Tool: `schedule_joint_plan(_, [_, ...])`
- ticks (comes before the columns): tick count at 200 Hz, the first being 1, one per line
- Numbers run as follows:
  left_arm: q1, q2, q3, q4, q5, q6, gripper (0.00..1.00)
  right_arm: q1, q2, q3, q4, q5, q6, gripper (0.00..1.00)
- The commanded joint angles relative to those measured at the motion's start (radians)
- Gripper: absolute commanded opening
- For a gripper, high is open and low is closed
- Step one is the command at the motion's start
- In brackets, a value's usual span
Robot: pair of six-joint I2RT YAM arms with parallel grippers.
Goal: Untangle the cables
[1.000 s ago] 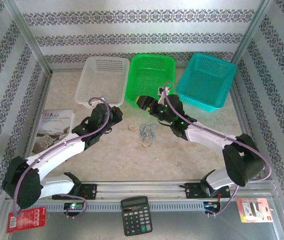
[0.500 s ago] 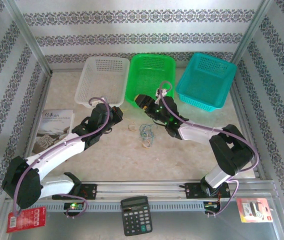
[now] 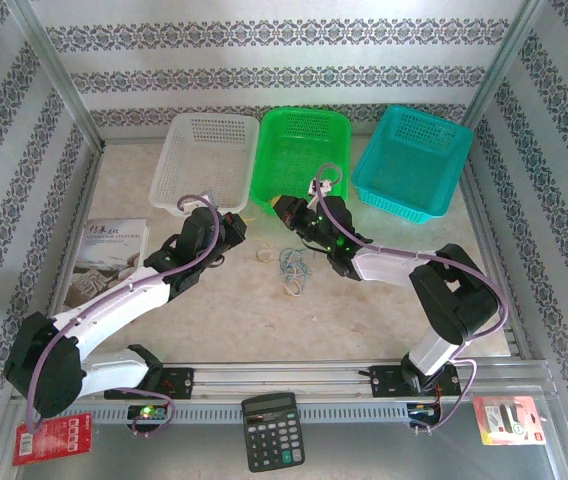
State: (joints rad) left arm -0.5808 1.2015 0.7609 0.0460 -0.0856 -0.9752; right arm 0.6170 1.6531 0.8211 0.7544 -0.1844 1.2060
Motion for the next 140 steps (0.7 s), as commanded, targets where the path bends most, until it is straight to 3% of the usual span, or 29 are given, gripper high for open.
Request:
schedule_joint_plan(1, [-0.005,-0.020,-0.019,0.045,-0.002,0.015,0.00,-0.029,-0.016,-0.014,0.033,-0.028,-0.020,0.00])
schedule_joint_plan(72, [-0.005,-0.007,-0.068,0.165,0.065,0.060,0.00,-0.100,-0.130,0.063,-0.203,-0.127,-0.210,0.00])
schedule_joint_plan(93, [-0.006,0.004,-0.069,0.207,0.111,0.121,0.38,-0.096,-0.149,0.118,-0.307,-0.168,-0.292,0.00])
schedule_joint_plan(106, [-0.005,-0.005,-0.075,0.221,0.124,0.164,0.55,-0.094,-0.162,0.154,-0.375,-0.193,-0.343,0.00])
schedule_joint_plan(122, [-0.004,-0.025,-0.084,0.228,0.133,0.239,0.67,-0.094,-0.179,0.197,-0.453,-0.227,-0.399,0.00])
schedule_joint_plan(140, [-0.001,-0.048,-0.085,0.222,0.149,0.347,0.74,-0.094,-0.197,0.248,-0.550,-0.269,-0.462,0.00])
